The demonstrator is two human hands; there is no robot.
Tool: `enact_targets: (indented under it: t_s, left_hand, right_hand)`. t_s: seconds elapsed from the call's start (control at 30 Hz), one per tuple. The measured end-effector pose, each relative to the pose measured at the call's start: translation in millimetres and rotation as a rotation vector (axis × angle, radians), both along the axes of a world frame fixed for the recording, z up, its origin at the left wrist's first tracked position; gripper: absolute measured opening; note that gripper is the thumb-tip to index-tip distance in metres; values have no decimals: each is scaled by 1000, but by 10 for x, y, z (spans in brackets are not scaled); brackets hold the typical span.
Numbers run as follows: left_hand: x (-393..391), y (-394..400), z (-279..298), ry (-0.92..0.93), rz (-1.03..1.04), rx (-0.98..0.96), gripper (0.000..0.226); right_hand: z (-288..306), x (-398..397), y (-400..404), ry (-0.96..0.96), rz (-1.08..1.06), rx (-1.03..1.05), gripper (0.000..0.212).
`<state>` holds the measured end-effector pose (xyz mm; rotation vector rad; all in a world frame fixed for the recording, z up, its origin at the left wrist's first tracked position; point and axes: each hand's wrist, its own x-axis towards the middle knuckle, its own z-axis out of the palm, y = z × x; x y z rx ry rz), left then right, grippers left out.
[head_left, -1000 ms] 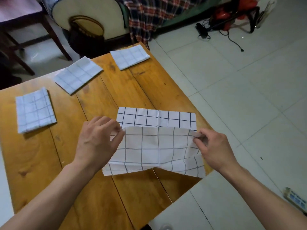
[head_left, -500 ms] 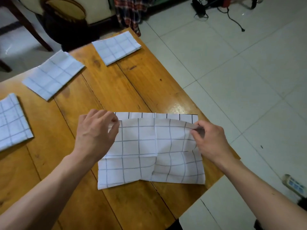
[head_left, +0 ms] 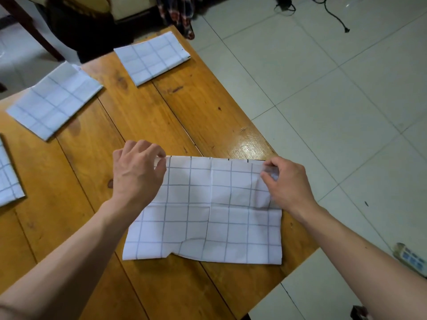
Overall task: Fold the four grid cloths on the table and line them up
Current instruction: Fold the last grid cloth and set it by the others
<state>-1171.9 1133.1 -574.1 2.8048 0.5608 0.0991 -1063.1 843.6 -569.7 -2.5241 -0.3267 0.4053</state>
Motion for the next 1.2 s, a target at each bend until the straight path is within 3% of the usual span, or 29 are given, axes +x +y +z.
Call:
enact_targets:
  t_s: [0.13,0.27,0.67,0.97,1.2]
  left_hand:
    - [-99,-64,34,13,20,15,22]
    - [-304,-148,116,35,-8,7,23]
    - [-1315,-177,296,98,15,-165,16]
    - [-1871,-307,260,255,143,-352,62]
    - [-1907,-339,281,197,311,-530,71]
  right_hand:
    - [-58,27,6,-54,67,-42,23]
    - [-54,-59,-45,-123,159,-118,35]
    - [163,-1139,-294,-43,191,-151,27]
    - [47,-1864,-339,-44,281,-140,28]
    - [-7,-2005,-269,-11,281,-172,38]
